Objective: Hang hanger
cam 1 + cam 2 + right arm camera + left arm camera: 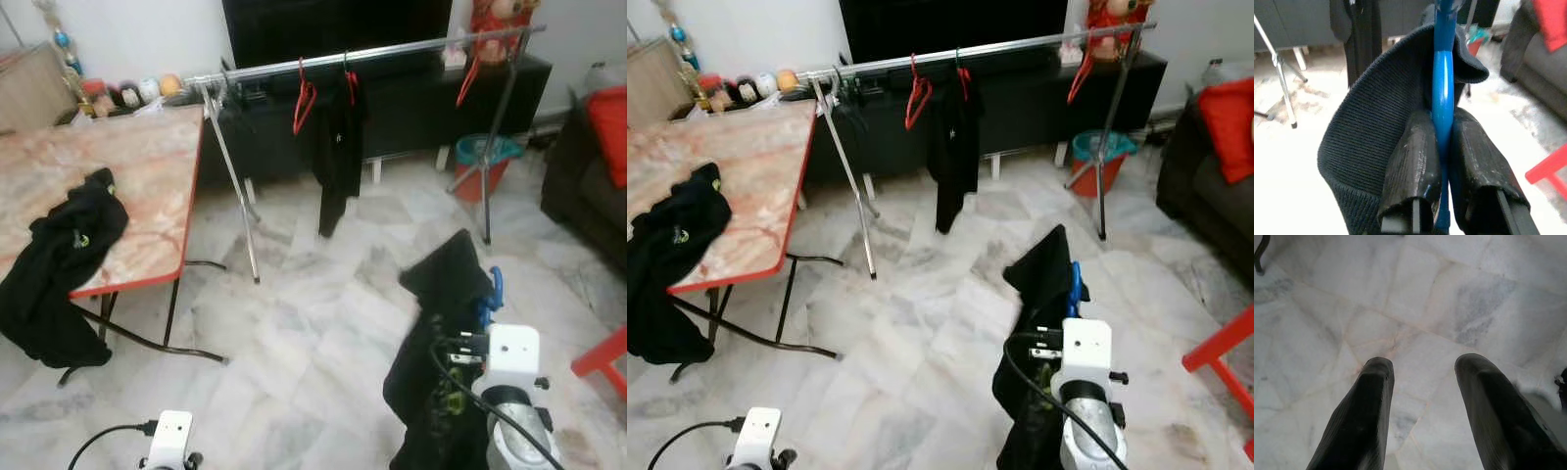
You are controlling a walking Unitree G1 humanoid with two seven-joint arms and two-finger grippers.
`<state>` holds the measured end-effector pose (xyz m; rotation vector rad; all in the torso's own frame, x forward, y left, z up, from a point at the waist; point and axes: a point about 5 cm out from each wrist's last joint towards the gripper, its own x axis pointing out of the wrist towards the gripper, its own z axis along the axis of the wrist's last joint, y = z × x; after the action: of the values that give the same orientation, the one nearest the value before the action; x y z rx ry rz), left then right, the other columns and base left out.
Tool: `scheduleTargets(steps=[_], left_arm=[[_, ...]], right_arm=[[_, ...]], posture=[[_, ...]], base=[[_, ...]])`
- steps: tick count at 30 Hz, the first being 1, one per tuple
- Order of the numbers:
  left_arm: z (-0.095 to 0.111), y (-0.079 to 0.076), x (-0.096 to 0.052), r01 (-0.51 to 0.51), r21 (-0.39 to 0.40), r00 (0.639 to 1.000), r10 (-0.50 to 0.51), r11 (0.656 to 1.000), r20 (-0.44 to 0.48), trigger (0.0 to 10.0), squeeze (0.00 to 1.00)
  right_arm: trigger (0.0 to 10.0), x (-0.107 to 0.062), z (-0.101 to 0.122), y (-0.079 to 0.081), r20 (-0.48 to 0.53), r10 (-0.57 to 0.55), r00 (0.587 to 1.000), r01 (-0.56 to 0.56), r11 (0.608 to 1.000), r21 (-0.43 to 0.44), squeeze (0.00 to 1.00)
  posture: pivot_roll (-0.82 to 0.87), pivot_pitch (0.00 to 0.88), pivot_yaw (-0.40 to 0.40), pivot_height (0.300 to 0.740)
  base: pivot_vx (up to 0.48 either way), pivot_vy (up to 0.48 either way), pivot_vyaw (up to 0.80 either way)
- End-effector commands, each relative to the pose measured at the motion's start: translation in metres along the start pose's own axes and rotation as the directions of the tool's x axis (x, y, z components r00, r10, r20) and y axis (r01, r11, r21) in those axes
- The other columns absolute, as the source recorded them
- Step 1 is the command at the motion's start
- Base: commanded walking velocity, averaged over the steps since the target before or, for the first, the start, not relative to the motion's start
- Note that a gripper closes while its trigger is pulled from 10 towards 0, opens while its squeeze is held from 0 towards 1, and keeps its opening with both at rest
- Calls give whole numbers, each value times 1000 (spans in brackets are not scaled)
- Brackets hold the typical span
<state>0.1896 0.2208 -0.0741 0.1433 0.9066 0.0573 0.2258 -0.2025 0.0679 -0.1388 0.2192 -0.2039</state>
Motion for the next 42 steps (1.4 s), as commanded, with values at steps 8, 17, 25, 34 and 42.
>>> scheduleTargets(steps=[8, 17, 25, 34, 42], left_arm=[[-3, 6, -1, -14, 9, 1000, 14, 1000, -9, 10000, 0], [-1, 6, -1, -32, -14, 999, 33, 999, 24, 10000, 0], [9, 4, -3, -7, -60, 989, 16, 998, 147, 10000, 0], [17, 0, -4, 51, -76, 970, -32, 996, 242, 10000, 0], [22, -2, -6, 83, -86, 950, -53, 993, 309, 10000, 0]], right_arm=[[10000, 1, 9, 8, 36, 31, 999, -31, 999, 10, 0], [10000, 2, 4, 10, -5, 60, 998, -60, 998, -8, 0], [10000, 8, -1, 10, -80, 127, 989, -131, 990, -55, 0], [10000, 17, 2, 14, -97, 181, 979, -188, 980, -70, 0], [10000, 22, 5, 15, -93, 211, 973, -218, 973, -76, 0]], posture=[[-200, 0, 72, 740], [-202, 0, 70, 740], [-194, 0, 64, 740], [-190, 0, 59, 740], [-180, 0, 54, 740]], base=[[0, 0, 0], [0, 0, 0], [0, 0, 0], [0, 0, 0], [0, 0, 0]])
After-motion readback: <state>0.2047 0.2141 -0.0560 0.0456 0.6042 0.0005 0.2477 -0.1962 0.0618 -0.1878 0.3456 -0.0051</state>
